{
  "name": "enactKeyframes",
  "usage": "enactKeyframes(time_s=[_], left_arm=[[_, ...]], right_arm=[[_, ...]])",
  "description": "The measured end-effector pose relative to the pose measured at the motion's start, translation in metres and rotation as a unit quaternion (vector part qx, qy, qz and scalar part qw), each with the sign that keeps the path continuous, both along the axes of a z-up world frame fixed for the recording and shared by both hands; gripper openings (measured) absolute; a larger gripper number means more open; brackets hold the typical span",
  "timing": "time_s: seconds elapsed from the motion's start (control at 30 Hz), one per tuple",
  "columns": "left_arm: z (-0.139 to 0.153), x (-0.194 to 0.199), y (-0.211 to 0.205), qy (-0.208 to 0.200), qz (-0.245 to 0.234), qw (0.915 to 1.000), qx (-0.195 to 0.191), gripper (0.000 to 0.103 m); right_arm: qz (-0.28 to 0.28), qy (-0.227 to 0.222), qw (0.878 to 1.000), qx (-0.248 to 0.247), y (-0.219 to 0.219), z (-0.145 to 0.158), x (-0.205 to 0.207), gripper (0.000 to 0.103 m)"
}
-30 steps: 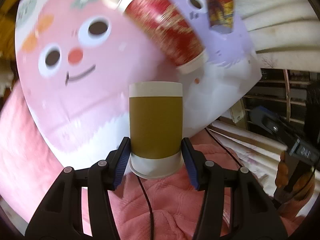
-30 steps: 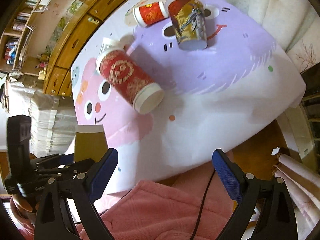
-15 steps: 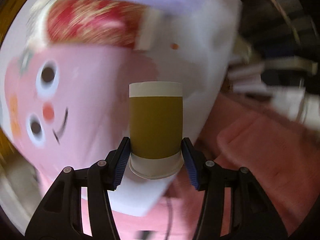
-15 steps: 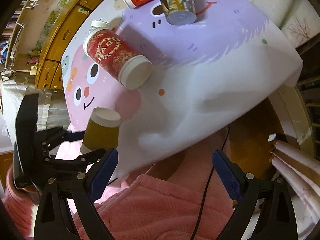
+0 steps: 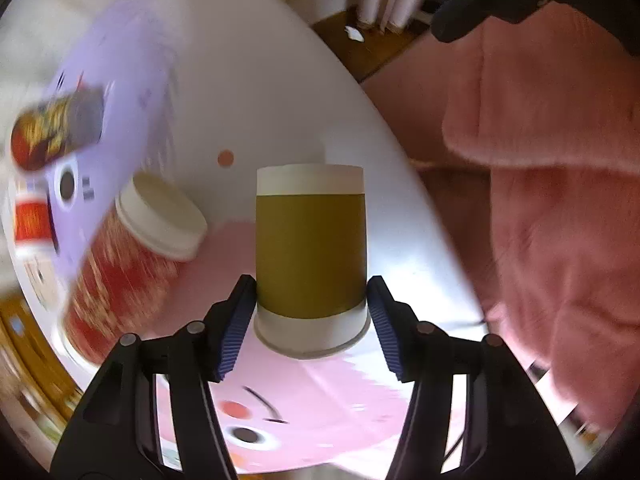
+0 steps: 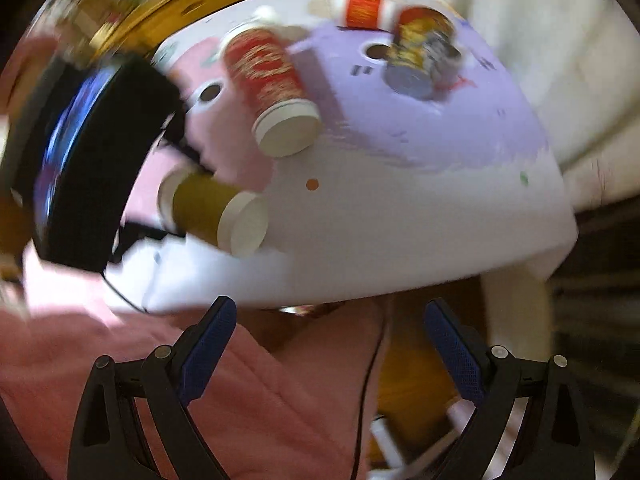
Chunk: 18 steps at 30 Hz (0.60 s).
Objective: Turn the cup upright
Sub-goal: 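Lift the brown kraft cup with the left gripper and rotate it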
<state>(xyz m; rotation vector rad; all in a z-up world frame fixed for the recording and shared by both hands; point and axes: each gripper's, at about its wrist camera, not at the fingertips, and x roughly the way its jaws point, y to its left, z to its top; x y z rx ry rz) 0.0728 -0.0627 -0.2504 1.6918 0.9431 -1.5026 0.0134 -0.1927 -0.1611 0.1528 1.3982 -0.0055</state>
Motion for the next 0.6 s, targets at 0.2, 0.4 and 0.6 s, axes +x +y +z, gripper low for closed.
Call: enactKeyframes(time_s=[0.2, 0.4, 0.6], left_arm=[[-0.003, -0.006, 0.007, 0.004, -0.070, 0.9974, 0.014, 0.057], [-0.002, 0.002, 0.011, -0.009, -0.063, 0.9980, -0.004, 0.075], [0.004, 0.025, -0.019, -0.021, -0.008, 0.9993, -0.030, 0.081]], right_arm=[[0.051, -0.025, 0.998, -0.019, 0.006, -0.012, -0.009, 0.096], [0.050, -0.028, 0.998, -0.001, -0.005, -0.020, -0.005, 0.096], [0.080, 0.007, 0.997, -0.016, -0.009, -0.028, 0.004, 0.096]])
